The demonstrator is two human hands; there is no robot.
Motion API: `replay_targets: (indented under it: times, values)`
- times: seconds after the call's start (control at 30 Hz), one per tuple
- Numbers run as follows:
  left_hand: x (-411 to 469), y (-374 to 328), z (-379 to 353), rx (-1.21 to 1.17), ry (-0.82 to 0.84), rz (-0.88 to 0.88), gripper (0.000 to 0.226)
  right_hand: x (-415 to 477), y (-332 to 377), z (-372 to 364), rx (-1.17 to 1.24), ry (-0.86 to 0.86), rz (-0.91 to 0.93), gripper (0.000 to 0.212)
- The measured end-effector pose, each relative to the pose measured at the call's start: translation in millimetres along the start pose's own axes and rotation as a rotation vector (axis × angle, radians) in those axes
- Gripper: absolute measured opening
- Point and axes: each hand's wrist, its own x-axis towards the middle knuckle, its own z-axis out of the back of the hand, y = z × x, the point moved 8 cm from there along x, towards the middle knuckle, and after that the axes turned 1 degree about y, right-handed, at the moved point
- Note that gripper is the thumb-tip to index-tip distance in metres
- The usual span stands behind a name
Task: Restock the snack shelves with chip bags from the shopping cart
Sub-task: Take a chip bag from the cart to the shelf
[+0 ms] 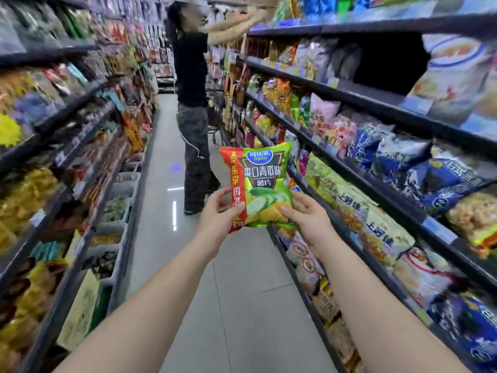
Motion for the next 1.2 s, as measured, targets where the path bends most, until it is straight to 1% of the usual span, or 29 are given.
replay_targets:
  times: [0.23, 0.33, 0.5, 0.6, 0.67, 0.73, 0.77, 0.83, 0.9, 1.07, 1.2]
  values:
    - [206.9, -76.1, -34.0, 0.088, 0.164, -0.107, 0.047, 171.3, 72.7, -5.4, -0.019, -0.133, 0.111, 0.05]
    - [272.3, -107.9, -57.7, 0.102, 0.203, -0.142, 0.045, 228.1, 110.3, 1.3, -0.061, -0.173, 0.148, 0.043]
    - [389.3, -171.2, -114.8, 0.055, 0.268, -0.204, 0.036, 330.9, 192.0, 21.9, -0.17, -0.186, 0.296, 0.041]
    - [452.3, -200.3, -156.9, -0.031, 0.349, -0.155, 0.028, 392.6, 233.9, 40.2, -0.224, -0.231, 0.37, 0.041]
    - [492.8, -217.5, -183.2, -0.035, 0.405, -0.123, 0.024, 430.8, 262.0, 51.3, -0.257, -0.265, 0.413, 0.043]
    - [532.7, -236.4, -203.2, -0.045, 0.411, -0.118, 0.027, 467.8, 289.5, 59.0, -0.299, -0.284, 0.441, 0.055]
    - [553.7, -245.8, -210.8, -0.044, 0.402, -0.126, 0.028, 487.4, 302.0, 62.4, -0.319, -0.286, 0.452, 0.056]
    - [591.5, -265.9, -224.7, -0.044, 0.394, -0.161, 0.031, 525.2, 325.3, 66.5, -0.35, -0.29, 0.476, 0.046]
    - [627.8, -285.7, -237.7, -0.047, 0.387, -0.211, 0.032, 561.8, 346.4, 70.4, -0.362, -0.303, 0.492, 0.042]
    - [712.6, -317.8, -269.3, -0.018, 0.423, -0.299, 0.035, 633.4, 388.3, 76.6, -0.438, -0.363, 0.535, 0.047]
    - [772.7, -339.6, -289.9, -0.052, 0.476, -0.358, 0.034, 675.3, 416.9, 76.4, -0.578, -0.462, 0.609, 0.047]
